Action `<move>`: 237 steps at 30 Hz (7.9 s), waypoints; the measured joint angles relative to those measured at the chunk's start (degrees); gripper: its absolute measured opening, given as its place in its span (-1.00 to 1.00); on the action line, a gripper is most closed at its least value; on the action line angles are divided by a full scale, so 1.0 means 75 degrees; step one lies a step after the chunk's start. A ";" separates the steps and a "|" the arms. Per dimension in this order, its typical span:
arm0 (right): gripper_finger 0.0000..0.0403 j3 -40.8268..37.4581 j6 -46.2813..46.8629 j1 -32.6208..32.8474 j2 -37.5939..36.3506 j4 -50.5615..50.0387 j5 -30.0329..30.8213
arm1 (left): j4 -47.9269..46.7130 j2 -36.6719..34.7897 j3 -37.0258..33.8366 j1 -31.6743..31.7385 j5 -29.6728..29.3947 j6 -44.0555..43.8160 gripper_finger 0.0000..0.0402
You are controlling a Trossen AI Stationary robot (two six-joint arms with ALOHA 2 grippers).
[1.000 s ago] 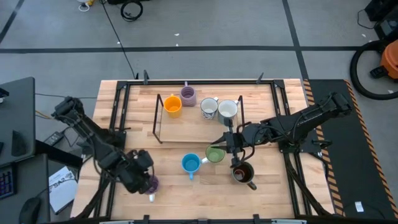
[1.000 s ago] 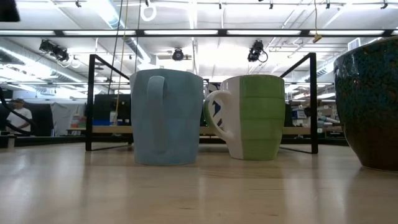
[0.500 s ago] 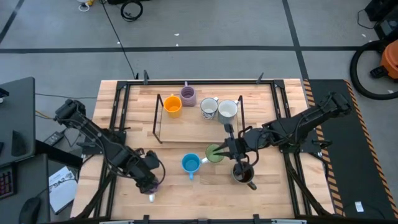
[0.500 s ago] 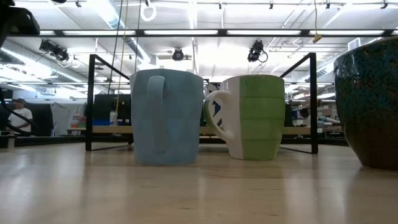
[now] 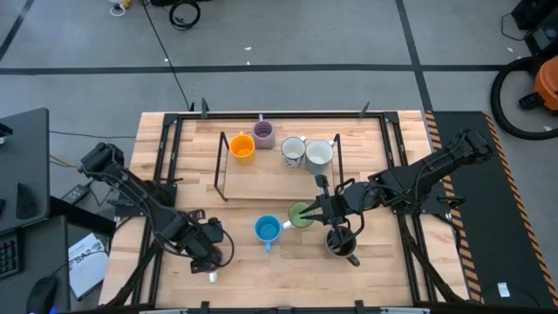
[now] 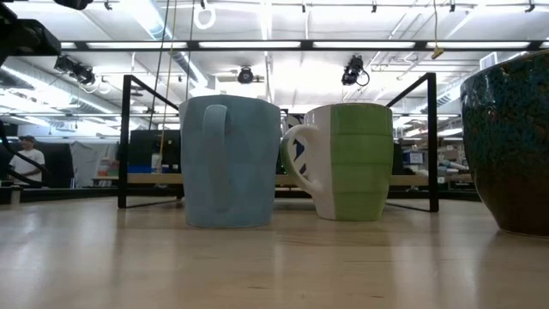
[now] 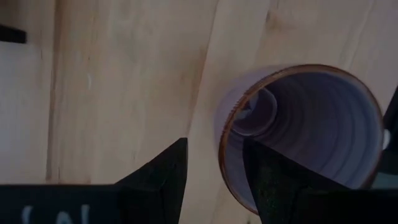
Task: Place coffee mugs
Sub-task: Put the violet mug on the shelf, then put the light blue mug on the shelf
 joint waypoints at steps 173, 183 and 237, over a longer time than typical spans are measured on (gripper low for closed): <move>-0.74 0.0003 0.0006 0.0017 0.0003 0.0047 -0.0067 | -0.2125 0.1883 0.3118 0.7373 0.0275 0.9198 -0.72; -0.74 0.0000 0.0006 0.0017 0.0003 0.0047 -0.0067 | -0.2133 0.1883 0.3118 0.7198 0.0181 0.9171 -0.24; -0.74 0.0005 0.0688 0.0015 -0.0012 -0.0485 0.0344 | 0.0007 0.1419 0.4054 0.2025 -0.1679 0.6389 -0.19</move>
